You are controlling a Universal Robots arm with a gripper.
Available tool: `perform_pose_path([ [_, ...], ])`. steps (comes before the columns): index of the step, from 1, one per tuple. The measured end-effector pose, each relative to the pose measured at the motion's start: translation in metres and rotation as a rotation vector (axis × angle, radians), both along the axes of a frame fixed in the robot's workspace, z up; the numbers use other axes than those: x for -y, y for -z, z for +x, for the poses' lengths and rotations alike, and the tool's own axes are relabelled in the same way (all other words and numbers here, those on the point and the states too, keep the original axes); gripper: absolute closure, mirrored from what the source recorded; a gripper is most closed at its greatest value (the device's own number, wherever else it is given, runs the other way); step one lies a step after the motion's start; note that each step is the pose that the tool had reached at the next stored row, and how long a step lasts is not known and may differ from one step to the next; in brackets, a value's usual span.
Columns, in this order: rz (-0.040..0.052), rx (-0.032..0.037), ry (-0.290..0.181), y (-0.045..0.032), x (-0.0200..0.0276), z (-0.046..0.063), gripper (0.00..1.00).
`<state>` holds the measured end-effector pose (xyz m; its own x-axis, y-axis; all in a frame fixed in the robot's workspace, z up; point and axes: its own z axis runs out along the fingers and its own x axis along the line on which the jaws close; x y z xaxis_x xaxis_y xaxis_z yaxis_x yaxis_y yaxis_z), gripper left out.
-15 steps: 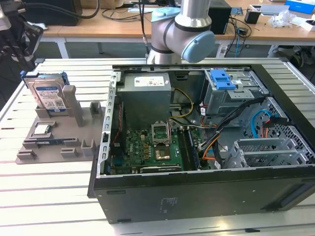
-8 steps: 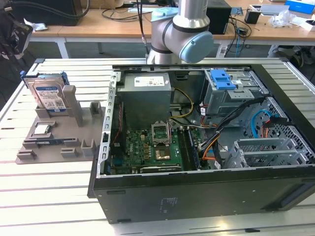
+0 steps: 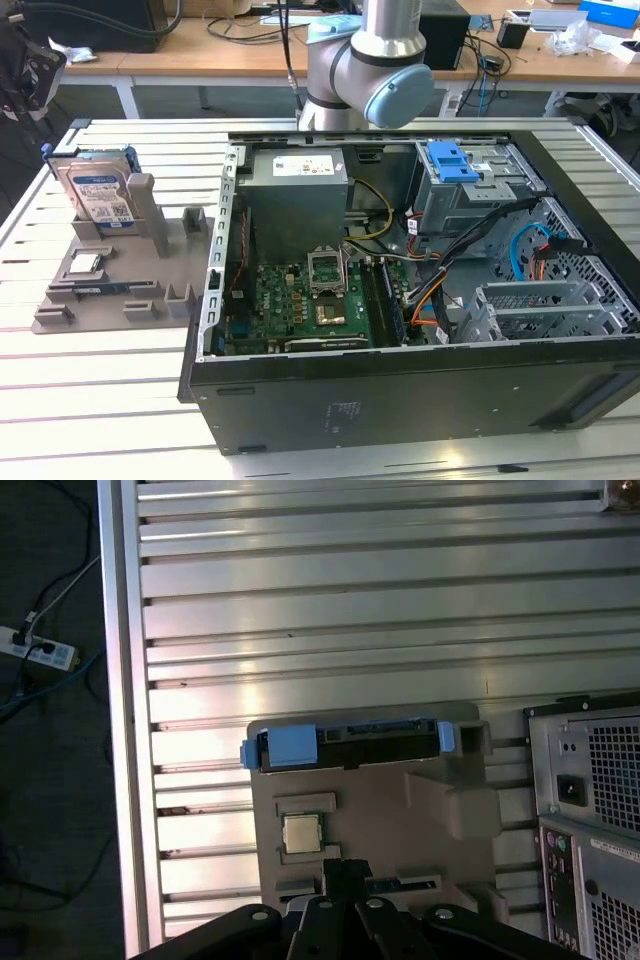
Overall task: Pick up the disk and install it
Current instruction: 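Reach for the disk, then pick up the disk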
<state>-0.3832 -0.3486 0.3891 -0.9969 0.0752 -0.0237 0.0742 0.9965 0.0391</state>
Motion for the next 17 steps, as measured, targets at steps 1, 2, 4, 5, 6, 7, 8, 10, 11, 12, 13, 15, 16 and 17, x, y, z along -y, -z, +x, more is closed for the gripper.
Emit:
perform_pose_path([
  [1,0.0,0.0,0.0,0.0,0.0,0.0,0.9],
  [2,0.0,0.0,0.0,0.0,0.0,0.0,0.9],
  [4,0.0,0.0,-0.001,0.0,0.0,0.0,0.9],
  [5,0.0,0.0,-0.015,0.0,-0.0001,0.0,0.9],
  [6,0.0,0.0,-0.03,0.0,-0.0001,-0.0001,0.9],
  [7,0.0,0.0,-0.058,0.0,-0.0001,-0.0001,0.9],
  [8,0.0001,0.0,-0.074,0.0,-0.0001,0.0,0.9],
  [10,0.0,0.0,-0.116,0.0,-0.0001,0.0,0.9],
  [11,0.0001,0.0,-0.134,0.0,-0.0001,0.0,0.9],
  [12,0.0,0.0,-0.166,0.0,0.0,0.0,0.9],
  [13,0.0,0.0,-0.196,0.0,-0.0001,0.0,0.9],
  [15,0.0,0.0,-0.263,0.0,0.0,0.0,0.9],
  [16,0.0,0.0,-0.277,0.0,0.0,0.0,0.9],
  [17,0.0,0.0,-0.319,0.0,-0.0001,0.0,0.9],
])
